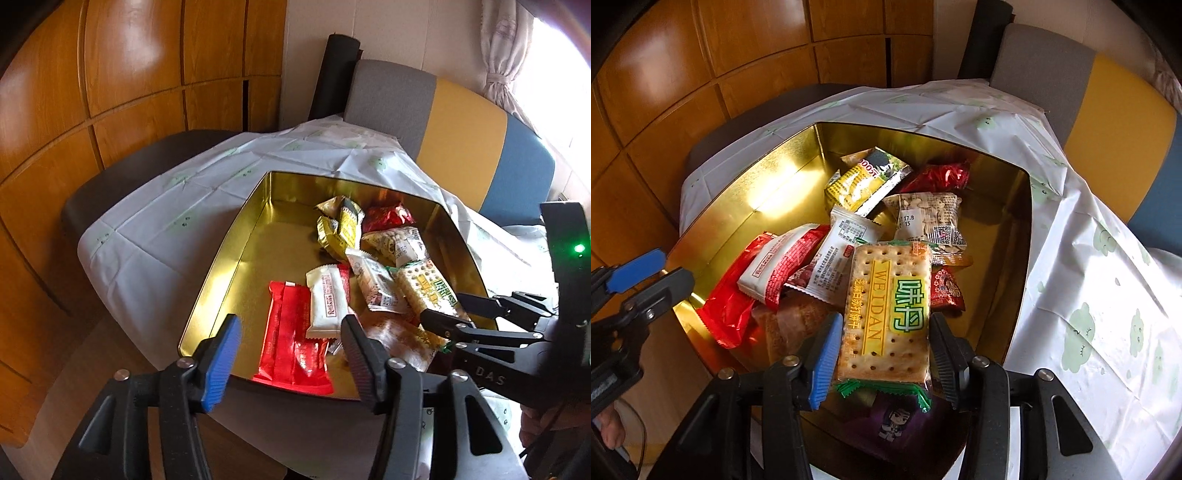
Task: Organize snacks
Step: 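Lower the cracker pack into the tin and open the right gripper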
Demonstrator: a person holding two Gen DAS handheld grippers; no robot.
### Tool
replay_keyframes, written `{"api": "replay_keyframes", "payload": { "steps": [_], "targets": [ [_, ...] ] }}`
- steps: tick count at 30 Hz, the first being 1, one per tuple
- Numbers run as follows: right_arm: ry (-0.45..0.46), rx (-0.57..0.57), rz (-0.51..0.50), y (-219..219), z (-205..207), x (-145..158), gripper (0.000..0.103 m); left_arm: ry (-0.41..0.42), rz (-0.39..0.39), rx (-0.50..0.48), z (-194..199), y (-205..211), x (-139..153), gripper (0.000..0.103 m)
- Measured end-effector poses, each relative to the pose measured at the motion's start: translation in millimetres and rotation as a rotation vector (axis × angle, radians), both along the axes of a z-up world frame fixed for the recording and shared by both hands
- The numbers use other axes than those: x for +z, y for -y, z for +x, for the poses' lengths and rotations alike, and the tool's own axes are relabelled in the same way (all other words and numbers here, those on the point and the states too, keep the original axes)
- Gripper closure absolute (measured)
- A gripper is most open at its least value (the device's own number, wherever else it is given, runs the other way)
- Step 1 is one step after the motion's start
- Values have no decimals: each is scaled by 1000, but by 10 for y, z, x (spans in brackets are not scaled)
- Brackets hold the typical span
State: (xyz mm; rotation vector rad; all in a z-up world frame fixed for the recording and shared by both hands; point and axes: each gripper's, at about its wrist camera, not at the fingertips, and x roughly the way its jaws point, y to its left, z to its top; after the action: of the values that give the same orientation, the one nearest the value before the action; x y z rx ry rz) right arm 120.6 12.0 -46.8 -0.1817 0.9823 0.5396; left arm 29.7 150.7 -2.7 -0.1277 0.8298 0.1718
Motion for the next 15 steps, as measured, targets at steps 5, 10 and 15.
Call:
{"api": "replay_keyframes", "payload": {
  "steps": [5, 10, 15],
  "targets": [
    [14, -39, 40, 122, -88, 80, 45, 21, 28, 10, -40, 74, 58, 45],
    [79, -118, 110, 335, -314, 244, 31, 43, 34, 18, -108, 130, 119, 45],
    [124, -193, 124, 514, -604, 283, 26, 70, 55, 20, -192, 217, 184, 40]
  ]
}}
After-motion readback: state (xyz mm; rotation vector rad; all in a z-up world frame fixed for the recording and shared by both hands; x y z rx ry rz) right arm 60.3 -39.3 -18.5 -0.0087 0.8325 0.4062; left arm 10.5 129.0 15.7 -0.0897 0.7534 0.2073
